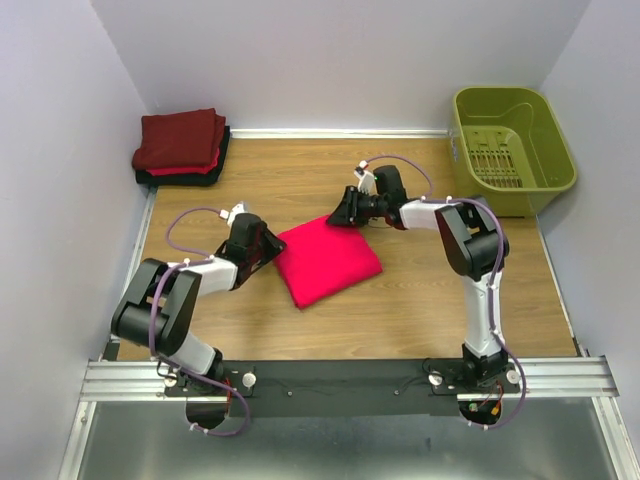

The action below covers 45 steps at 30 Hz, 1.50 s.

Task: Fold and stack the t-shirts
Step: Fold the tshirt

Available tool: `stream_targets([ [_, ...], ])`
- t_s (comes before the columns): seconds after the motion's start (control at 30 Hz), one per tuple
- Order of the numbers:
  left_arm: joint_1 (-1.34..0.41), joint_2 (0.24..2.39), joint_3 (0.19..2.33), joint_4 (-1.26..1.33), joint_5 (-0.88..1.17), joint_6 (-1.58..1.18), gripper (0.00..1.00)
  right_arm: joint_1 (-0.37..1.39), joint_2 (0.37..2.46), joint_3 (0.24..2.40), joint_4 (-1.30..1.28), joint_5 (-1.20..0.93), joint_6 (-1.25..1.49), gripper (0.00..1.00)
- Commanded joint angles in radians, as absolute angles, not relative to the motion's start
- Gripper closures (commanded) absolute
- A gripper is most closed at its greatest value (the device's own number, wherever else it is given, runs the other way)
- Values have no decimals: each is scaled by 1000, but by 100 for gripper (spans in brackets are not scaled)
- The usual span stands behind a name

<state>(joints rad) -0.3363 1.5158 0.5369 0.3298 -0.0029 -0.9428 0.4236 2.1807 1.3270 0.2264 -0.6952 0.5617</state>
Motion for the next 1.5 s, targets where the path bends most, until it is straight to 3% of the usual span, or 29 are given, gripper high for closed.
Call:
stream_targets([
  [0.0, -308, 1586, 583, 357, 41, -922, 66, 403, 2181, 1270, 341, -713, 603, 55],
  [0.17, -253, 1672, 722, 304, 66, -799, 64, 397, 2071, 1221, 318, -701, 601, 55],
  [0.33, -256, 1567, 749, 264, 103, -709, 44, 397, 1918, 1111, 281, -736, 614, 55],
  [0.47, -336, 1409, 739, 146, 94, -658, 35, 400, 1812, 1003, 284, -834, 666, 54],
  [0.6, -439, 1290, 666, 42, 152, -701, 35, 402, 1735, 899, 304, -911, 678, 53],
  [0.77, -451, 1210, 511, 44, 158, -762, 40, 411, 1794, 813, 331, -983, 658, 52],
  [1.0, -448, 1266, 380, 55, 91, -867, 47, 402, 1934, 694, 397, -862, 647, 53],
  [1.17, -446, 1148, 360, 2, 31, -917, 49, 390, 1853, 661, 367, -802, 640, 53],
  [1.37, -442, 959, 481, -216, -104, -879, 34, 466, 1681, 750, 301, -830, 690, 50],
  [1.47, -437, 898, 563, -293, -188, -841, 27, 554, 1678, 808, 405, -842, 800, 48],
])
